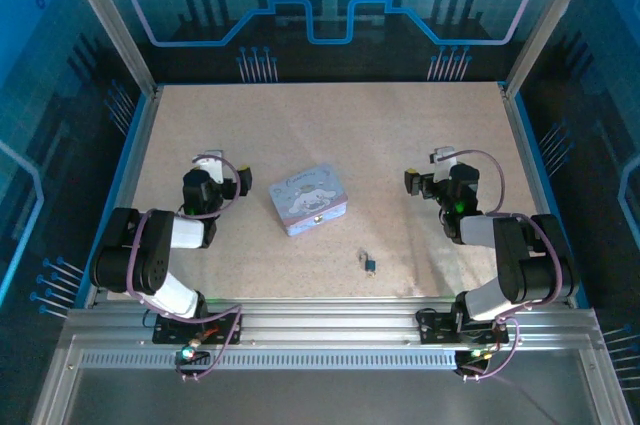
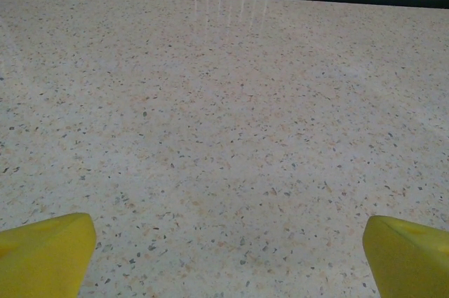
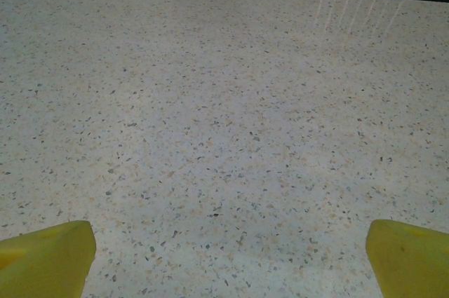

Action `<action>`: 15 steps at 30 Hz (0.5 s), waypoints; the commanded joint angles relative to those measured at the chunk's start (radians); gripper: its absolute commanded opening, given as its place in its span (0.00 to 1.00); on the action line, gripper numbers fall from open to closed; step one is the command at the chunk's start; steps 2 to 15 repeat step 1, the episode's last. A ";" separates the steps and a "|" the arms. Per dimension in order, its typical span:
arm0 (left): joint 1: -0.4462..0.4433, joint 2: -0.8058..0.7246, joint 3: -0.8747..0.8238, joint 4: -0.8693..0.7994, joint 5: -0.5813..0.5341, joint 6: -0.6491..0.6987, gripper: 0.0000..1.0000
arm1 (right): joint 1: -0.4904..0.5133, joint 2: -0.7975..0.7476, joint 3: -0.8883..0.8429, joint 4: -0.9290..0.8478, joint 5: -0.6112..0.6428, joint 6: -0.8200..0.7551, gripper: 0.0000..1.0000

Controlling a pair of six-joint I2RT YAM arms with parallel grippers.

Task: Unlock a padlock with a key

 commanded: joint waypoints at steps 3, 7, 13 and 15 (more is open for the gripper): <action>0.002 -0.009 0.009 -0.002 0.024 0.002 0.99 | 0.007 0.004 0.018 0.001 0.015 -0.012 1.00; 0.002 -0.009 0.009 -0.002 0.024 0.002 0.99 | 0.007 0.004 0.018 0.001 0.015 -0.012 1.00; 0.002 -0.009 0.009 -0.002 0.024 0.002 0.99 | 0.007 0.004 0.018 0.001 0.015 -0.012 1.00; 0.002 -0.009 0.009 -0.002 0.024 0.002 0.99 | 0.007 0.004 0.018 0.001 0.015 -0.012 1.00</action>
